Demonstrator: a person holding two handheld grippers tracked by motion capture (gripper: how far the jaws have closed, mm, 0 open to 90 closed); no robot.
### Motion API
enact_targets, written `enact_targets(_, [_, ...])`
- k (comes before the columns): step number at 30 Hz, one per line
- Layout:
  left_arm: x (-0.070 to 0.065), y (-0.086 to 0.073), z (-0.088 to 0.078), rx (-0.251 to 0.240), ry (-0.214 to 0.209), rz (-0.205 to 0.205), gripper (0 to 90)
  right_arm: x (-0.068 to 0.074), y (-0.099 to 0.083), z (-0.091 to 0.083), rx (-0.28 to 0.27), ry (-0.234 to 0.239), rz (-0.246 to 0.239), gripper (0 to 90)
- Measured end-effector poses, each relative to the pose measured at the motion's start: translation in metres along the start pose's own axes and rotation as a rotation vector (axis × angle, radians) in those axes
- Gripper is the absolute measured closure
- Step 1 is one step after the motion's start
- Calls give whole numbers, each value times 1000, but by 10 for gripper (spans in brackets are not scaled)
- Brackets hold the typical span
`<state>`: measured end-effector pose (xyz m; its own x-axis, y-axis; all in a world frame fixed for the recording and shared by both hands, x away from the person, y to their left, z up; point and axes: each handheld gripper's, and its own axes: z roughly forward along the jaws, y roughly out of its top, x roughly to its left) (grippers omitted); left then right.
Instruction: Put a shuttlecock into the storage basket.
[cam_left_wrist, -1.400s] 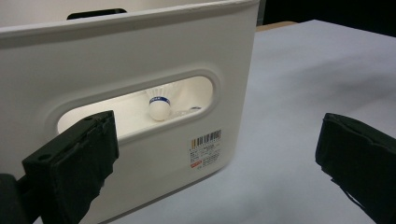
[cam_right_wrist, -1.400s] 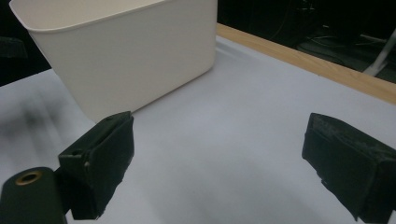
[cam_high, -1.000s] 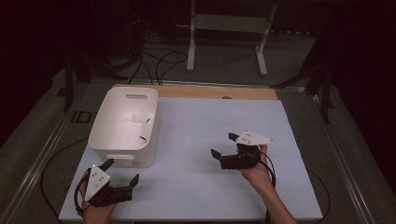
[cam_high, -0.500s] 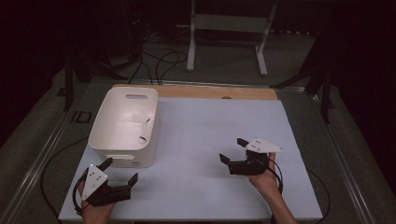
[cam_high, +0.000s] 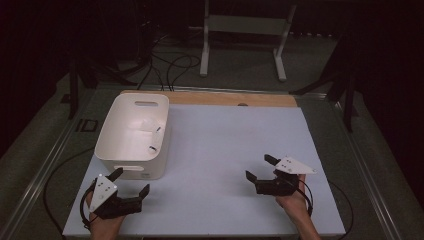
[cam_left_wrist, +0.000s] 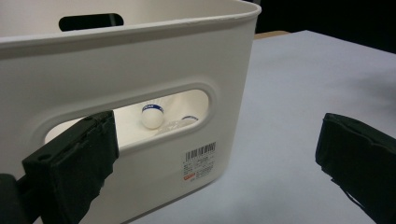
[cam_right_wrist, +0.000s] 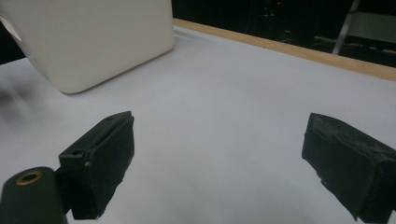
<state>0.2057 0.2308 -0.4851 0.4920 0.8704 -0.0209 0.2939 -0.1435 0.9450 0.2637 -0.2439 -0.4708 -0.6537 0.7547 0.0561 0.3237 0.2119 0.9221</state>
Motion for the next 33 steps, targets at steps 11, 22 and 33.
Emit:
enact_targets(11, [0, 2, 1, -5, -9, 5, 0, -4, -10, -9, -51, -26, -2, 92])
enact_targets(22, [2, 3, 0, -14, -1, 4, 0, -8, -21, -21, -74, -38, 11, 92])
enact_targets(33, [3, 3, 0, -13, -1, 5, 0, -10, -27, -26, -105, -52, 27, 92])
